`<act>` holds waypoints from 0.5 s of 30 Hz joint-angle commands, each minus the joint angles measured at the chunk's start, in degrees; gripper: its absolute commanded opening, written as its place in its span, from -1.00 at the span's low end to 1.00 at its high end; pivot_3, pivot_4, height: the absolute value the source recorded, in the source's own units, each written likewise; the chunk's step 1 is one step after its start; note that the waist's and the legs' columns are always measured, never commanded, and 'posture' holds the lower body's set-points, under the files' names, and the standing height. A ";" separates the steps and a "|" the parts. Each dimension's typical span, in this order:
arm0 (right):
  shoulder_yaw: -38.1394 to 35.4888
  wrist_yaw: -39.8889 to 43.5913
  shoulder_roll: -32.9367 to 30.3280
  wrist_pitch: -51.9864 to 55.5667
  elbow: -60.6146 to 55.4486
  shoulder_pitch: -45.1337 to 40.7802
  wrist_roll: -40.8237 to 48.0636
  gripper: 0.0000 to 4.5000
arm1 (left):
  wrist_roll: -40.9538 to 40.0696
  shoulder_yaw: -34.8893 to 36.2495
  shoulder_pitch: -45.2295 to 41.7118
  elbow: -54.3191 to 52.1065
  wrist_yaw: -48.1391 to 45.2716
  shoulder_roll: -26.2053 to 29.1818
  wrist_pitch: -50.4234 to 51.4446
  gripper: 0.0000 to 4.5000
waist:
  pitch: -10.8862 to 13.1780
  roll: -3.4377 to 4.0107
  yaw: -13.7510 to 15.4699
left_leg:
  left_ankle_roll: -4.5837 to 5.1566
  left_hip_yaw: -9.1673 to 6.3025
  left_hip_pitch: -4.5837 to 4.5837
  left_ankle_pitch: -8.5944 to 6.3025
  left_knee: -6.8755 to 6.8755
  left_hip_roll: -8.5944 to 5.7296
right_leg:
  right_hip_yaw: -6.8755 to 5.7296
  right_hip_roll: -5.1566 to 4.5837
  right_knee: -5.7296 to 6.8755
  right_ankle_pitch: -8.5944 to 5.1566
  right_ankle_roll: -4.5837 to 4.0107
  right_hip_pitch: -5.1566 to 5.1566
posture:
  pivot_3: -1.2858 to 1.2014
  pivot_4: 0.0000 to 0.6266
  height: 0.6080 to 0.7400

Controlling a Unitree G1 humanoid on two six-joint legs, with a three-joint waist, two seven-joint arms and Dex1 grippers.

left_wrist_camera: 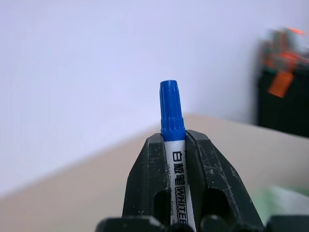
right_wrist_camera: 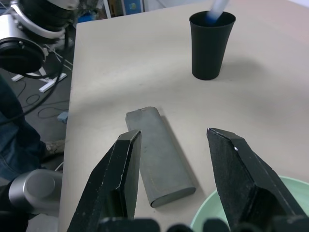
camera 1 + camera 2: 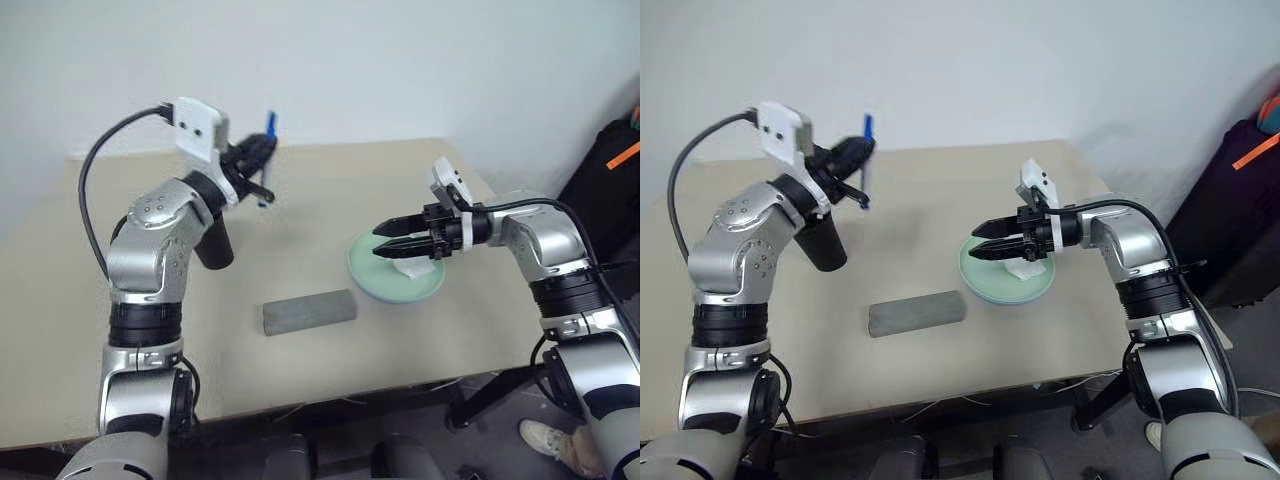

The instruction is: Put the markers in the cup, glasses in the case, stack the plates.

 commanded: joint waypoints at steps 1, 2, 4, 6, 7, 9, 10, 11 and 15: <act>-1.18 -0.05 -0.05 -0.52 -0.70 -1.67 0.64 0.04 | 3.61 2.76 -1.69 6.20 3.09 -0.36 -10.52 -0.96 | 0.00 0.00 0.06 | 0.00 0.00 -0.01 0.00 0.02 0.00 | 0.00 0.00 0.00 0.00 0.01 0.01 | 0.03 -1.00 1.00; -1.17 -0.05 -0.04 -0.52 -0.67 -1.69 0.64 0.04 | 4.11 3.50 -1.98 8.58 3.87 -0.28 -12.71 -0.96 | 0.00 -0.01 0.07 | -0.01 0.01 -0.01 0.00 0.03 0.00 | -0.01 0.00 0.00 0.00 0.01 0.00 | 0.03 -1.00 1.00; -1.14 -0.07 0.03 -0.52 -0.61 -1.73 0.62 0.04 | 5.70 4.29 -2.27 12.96 5.31 0.47 -16.89 -0.96 | 0.00 -0.01 0.14 | -0.01 0.00 -0.01 -0.01 0.03 0.00 | -0.03 -0.01 0.00 0.01 0.01 0.00 | 0.03 -1.00 1.00; -1.14 -0.08 0.06 -0.49 -0.67 -1.72 0.64 0.04 | 6.71 4.76 -2.36 16.34 5.97 0.90 -19.95 -0.96 | 0.00 -0.01 0.11 | -0.01 0.00 -0.02 -0.01 0.04 0.00 | -0.04 -0.01 0.00 0.01 0.01 0.00 | 0.03 -1.00 1.00; -1.15 -0.07 0.04 -0.46 -0.73 -1.68 0.67 0.04 | 6.78 5.17 -2.42 17.78 6.35 0.93 -20.92 -0.96 | 0.00 -0.01 0.12 | -0.01 0.00 -0.02 -0.01 0.04 0.00 | -0.04 -0.01 0.00 0.01 0.01 0.00 | 0.03 -1.00 1.00; -1.18 -0.08 0.02 -0.41 -0.82 -1.64 0.72 0.04 | 7.51 5.62 -2.41 20.05 7.35 1.11 -22.97 -0.96 | -0.01 -0.02 0.13 | -0.01 0.00 -0.03 -0.01 0.04 0.00 | -0.05 -0.01 0.00 0.01 0.02 0.00 | 0.03 -1.00 1.00; -1.21 -0.05 -0.03 -0.39 -0.87 -1.61 0.75 0.04 | 7.75 5.73 -2.31 20.86 7.51 1.15 -23.85 -0.96 | -0.01 -0.02 0.11 | -0.02 0.00 -0.03 -0.01 0.04 0.00 | -0.05 -0.02 0.00 0.01 0.02 0.00 | 0.03 -1.00 1.00; -1.23 -0.07 -0.04 -0.35 -0.93 -1.58 0.78 0.04 | 8.23 5.79 -2.08 21.60 7.95 1.23 -24.71 -0.96 | -0.01 -0.02 0.11 | -0.02 0.00 -0.03 -0.01 0.04 0.00 | -0.05 -0.02 0.00 0.01 0.02 0.00 | 0.03 -1.00 1.00; -1.34 -0.08 -0.07 -0.17 -1.11 -1.55 0.94 0.04 | 8.21 6.25 -1.15 23.23 7.97 1.11 -26.22 -0.96 | -0.01 -0.02 0.10 | -0.02 -0.01 -0.03 -0.01 0.03 0.00 | -0.07 -0.02 0.00 0.01 0.02 -0.01 | 0.03 -1.00 1.00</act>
